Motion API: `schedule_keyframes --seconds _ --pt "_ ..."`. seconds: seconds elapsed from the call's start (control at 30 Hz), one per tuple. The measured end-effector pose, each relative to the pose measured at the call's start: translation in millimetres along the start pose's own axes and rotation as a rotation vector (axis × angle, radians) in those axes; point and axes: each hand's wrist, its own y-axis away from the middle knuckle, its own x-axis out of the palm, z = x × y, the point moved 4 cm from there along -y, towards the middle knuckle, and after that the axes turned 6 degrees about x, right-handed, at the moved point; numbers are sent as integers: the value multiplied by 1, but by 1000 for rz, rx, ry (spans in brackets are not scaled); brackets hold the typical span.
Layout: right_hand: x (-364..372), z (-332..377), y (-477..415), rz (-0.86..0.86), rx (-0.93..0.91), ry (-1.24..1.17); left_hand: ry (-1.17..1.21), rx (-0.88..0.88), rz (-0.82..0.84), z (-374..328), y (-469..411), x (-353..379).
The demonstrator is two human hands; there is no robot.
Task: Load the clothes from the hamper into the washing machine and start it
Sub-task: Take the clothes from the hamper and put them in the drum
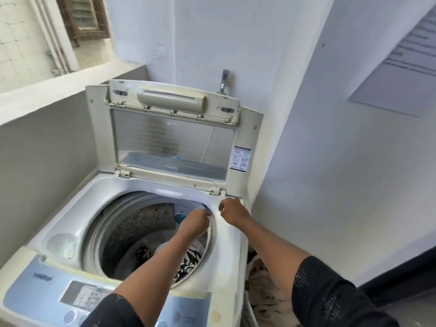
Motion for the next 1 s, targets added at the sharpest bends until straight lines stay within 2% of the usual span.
schedule_keyframes --seconds 0.13,0.27,0.47,0.73,0.9,1.0 --pt "-52 -72 9 -147 155 -180 64 174 -61 -84 -17 24" --pt "-84 -155 23 -253 307 -352 85 263 -2 -157 -34 65" --pt "-61 -291 42 -211 515 -462 8 184 214 -205 -60 179" --pt "68 -455 47 8 767 -451 -122 -37 466 -138 -56 348" --pt "167 -500 28 218 764 -383 -119 -222 540 -79 -46 428" --pt "218 -507 6 321 705 -341 -90 -238 518 -51 -48 468"
